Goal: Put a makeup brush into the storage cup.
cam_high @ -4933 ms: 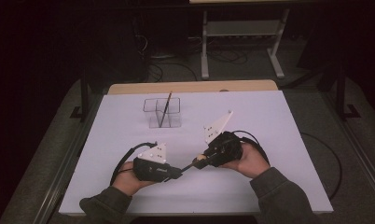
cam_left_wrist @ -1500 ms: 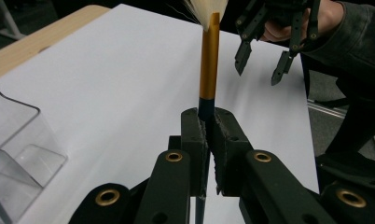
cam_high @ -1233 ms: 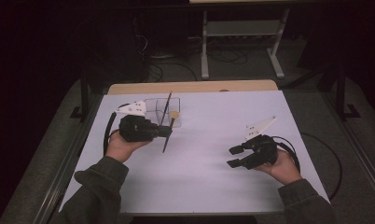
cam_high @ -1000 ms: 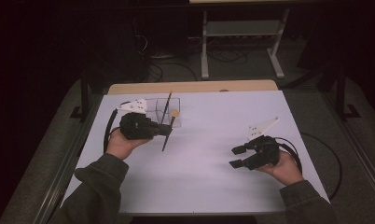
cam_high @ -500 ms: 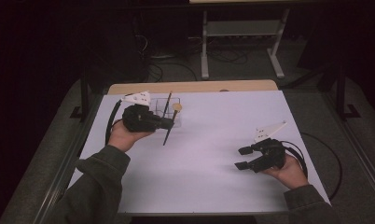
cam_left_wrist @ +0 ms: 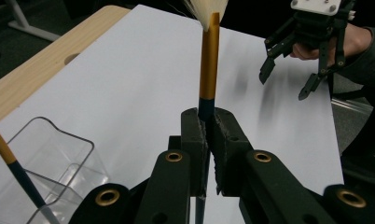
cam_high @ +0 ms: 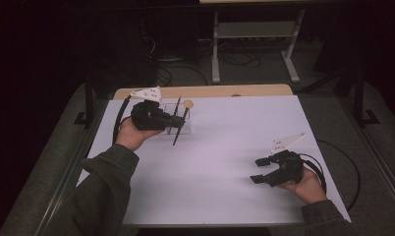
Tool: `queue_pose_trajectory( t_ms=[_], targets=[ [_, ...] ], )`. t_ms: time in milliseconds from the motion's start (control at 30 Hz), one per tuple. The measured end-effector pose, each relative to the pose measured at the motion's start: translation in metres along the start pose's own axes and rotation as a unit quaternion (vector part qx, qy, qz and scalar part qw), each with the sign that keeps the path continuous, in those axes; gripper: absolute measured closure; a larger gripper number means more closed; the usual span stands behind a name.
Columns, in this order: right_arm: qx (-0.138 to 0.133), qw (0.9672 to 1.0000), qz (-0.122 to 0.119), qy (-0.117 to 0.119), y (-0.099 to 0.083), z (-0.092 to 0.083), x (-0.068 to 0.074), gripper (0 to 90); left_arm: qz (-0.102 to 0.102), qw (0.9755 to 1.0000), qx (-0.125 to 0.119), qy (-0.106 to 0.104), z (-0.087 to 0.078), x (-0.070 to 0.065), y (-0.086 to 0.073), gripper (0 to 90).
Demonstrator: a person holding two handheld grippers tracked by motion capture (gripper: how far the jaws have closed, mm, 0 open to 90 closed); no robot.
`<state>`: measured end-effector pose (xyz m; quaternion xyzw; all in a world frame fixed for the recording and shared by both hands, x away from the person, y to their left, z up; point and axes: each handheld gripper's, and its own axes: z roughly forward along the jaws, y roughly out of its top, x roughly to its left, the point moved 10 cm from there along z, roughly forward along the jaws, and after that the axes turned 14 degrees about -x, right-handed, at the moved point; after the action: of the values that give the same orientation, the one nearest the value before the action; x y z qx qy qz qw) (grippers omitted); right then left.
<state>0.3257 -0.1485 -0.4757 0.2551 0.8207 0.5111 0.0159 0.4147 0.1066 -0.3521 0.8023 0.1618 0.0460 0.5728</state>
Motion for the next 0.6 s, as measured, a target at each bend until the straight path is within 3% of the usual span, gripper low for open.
queue_pose_trajectory(
  t_ms=[600],
  targets=[
    [-0.02,0.9995,-0.001,-0.026,0.0,-0.006,-0.003,21.8,0.008,0.9998,-0.002,0.016,0.007,0.019,0.025,83.6]
  ],
)
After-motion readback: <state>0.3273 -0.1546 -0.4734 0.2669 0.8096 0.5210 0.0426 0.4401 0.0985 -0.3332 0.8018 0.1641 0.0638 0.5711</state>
